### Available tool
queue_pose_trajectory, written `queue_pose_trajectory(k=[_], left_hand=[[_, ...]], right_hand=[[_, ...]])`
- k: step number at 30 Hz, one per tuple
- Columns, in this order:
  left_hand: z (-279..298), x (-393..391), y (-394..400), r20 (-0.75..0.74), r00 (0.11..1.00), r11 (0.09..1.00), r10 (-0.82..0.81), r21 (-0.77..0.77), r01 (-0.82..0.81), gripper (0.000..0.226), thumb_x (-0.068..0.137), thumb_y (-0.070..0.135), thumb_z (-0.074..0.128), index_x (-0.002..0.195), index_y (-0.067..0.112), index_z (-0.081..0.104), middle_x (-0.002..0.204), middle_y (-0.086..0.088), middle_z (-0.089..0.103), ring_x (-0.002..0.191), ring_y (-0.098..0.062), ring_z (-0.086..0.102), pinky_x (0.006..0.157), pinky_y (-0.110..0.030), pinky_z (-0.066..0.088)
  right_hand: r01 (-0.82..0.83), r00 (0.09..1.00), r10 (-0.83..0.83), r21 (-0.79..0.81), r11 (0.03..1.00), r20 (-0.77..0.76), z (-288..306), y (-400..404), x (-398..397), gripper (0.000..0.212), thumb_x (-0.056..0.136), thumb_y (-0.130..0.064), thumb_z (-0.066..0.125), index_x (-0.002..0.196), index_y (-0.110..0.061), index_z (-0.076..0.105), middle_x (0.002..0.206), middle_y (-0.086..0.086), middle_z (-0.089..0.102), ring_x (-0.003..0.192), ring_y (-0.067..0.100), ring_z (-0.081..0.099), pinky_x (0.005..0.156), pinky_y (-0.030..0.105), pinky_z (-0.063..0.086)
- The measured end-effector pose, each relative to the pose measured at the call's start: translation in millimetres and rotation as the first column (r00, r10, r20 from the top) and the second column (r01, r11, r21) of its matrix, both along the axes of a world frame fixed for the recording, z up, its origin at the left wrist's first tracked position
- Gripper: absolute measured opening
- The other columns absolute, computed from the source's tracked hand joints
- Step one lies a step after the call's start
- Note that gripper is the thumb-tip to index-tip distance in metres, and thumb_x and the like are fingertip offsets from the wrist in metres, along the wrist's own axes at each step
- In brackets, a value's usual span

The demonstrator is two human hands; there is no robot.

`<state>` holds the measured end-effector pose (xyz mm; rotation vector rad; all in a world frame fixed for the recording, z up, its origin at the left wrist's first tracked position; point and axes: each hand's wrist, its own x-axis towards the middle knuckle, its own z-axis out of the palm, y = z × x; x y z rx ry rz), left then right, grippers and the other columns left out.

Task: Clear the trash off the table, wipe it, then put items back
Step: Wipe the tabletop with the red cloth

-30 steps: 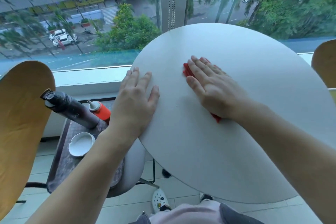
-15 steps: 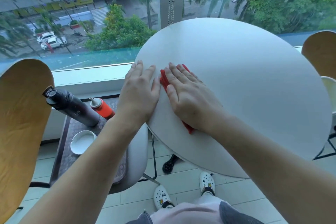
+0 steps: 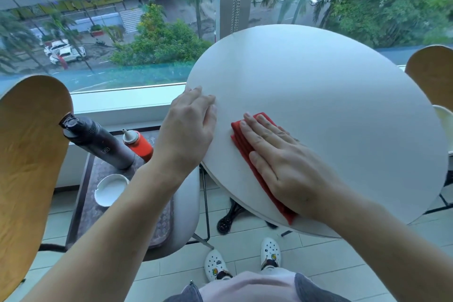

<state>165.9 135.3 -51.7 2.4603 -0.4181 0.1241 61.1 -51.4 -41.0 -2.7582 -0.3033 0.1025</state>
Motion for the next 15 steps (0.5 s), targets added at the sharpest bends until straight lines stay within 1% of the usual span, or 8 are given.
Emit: queue_pose_trajectory(k=[1, 3, 5, 8, 10, 12, 13, 15], left_hand=[[1.2, -3.0, -1.0, 0.005, 1.0, 1.0, -0.002, 0.003, 0.002, 0.037, 0.104, 0.027, 0.051, 0.136, 0.013, 0.063, 0.152, -0.012, 0.049, 0.146, -0.024, 0.036, 0.119, -0.027, 0.022], [3.0, -12.3, -7.2, 0.024, 0.999, 1.0, -0.021, 0.003, 0.021, 0.036, 0.103, 0.028, 0.052, 0.134, 0.014, 0.065, 0.149, -0.011, 0.052, 0.145, -0.023, 0.039, 0.118, -0.025, 0.022], [4.4, -25.0, -16.9, 0.039, 0.997, 0.998, -0.061, -0.007, 0.061, 0.038, 0.102, 0.032, 0.051, 0.132, 0.014, 0.066, 0.146, -0.01, 0.055, 0.143, -0.023, 0.041, 0.118, -0.026, 0.024], [9.9, -48.5, -39.0, 0.05, 0.993, 0.994, -0.11, -0.013, 0.111, 0.043, 0.098, 0.036, 0.049, 0.13, 0.014, 0.068, 0.142, -0.008, 0.059, 0.139, -0.024, 0.046, 0.117, -0.026, 0.025], [13.4, -64.3, -58.5, 0.06, 0.99, 0.991, -0.13, 0.004, 0.13, 0.045, 0.098, 0.037, 0.049, 0.132, 0.013, 0.066, 0.142, -0.008, 0.059, 0.137, -0.025, 0.047, 0.118, -0.028, 0.027], [12.8, -77.6, -77.6, 0.041, 0.992, 0.991, -0.117, 0.07, 0.114, 0.053, 0.099, 0.041, 0.043, 0.14, 0.012, 0.059, 0.149, -0.01, 0.052, 0.141, -0.027, 0.042, 0.121, -0.033, 0.026], [12.6, -84.5, -87.9, 0.013, 0.994, 0.988, -0.105, 0.115, 0.103, 0.06, 0.1, 0.046, 0.038, 0.146, 0.011, 0.052, 0.155, -0.012, 0.045, 0.145, -0.028, 0.036, 0.122, -0.035, 0.021], [9.9, -94.3, -104.8, -0.042, 0.998, 0.973, -0.048, 0.222, 0.056, 0.078, 0.098, 0.061, 0.023, 0.157, 0.01, 0.033, 0.165, -0.016, 0.024, 0.155, -0.03, 0.016, 0.126, -0.039, 0.01]], right_hand=[[0.002, 1.0, -0.002, 0.019, 1.0, -0.005, 0.8, -1.2, 0.9, 0.057, 0.105, -0.045, 0.021, 0.16, -0.036, 0.009, 0.165, -0.021, -0.002, 0.148, -0.01, -0.012, 0.123, 0.02, -0.002], [0.012, 0.999, -0.008, 0.115, 0.993, -0.039, 4.2, -6.9, 2.7, 0.053, 0.108, -0.041, 0.028, 0.159, -0.034, 0.018, 0.165, -0.021, 0.005, 0.148, -0.011, -0.007, 0.122, 0.016, -0.002], [0.035, 0.999, -0.029, 0.198, 0.979, -0.034, 8.6, -18.7, 3.3, 0.052, 0.107, -0.039, 0.035, 0.157, -0.031, 0.029, 0.164, -0.021, 0.016, 0.148, -0.012, 0.002, 0.122, 0.015, 0.003], [0.083, 0.994, -0.094, 0.175, 0.981, 0.056, 11.0, -51.1, 3.7, 0.051, 0.105, -0.045, 0.035, 0.153, -0.029, 0.041, 0.161, -0.018, 0.028, 0.149, -0.007, 0.015, 0.123, 0.021, 0.013], [0.128, 0.988, -0.137, 0.122, 0.984, 0.074, 10.7, -75.9, 3.7, 0.051, 0.103, -0.045, 0.036, 0.151, -0.031, 0.044, 0.16, -0.019, 0.03, 0.149, -0.005, 0.016, 0.123, 0.025, 0.018], [0.156, 0.985, -0.16, 0.066, 0.986, 0.056, 11.0, -94.3, 3.8, 0.052, 0.101, -0.047, 0.035, 0.151, -0.036, 0.042, 0.16, -0.023, 0.026, 0.149, -0.007, 0.012, 0.123, 0.026, 0.018], [0.158, 0.986, -0.16, 0.044, 0.986, 0.04, 11.3, -101.7, 4.0, 0.053, 0.101, -0.05, 0.033, 0.152, -0.039, 0.039, 0.161, -0.024, 0.023, 0.15, -0.007, 0.009, 0.122, 0.025, 0.017], [0.142, 0.99, -0.142, -0.001, 0.99, 0.013, 11.5, -112.6, 4.5, 0.055, 0.1, -0.056, 0.026, 0.153, -0.042, 0.034, 0.164, -0.023, 0.016, 0.151, -0.004, 0.004, 0.123, 0.027, 0.013]])
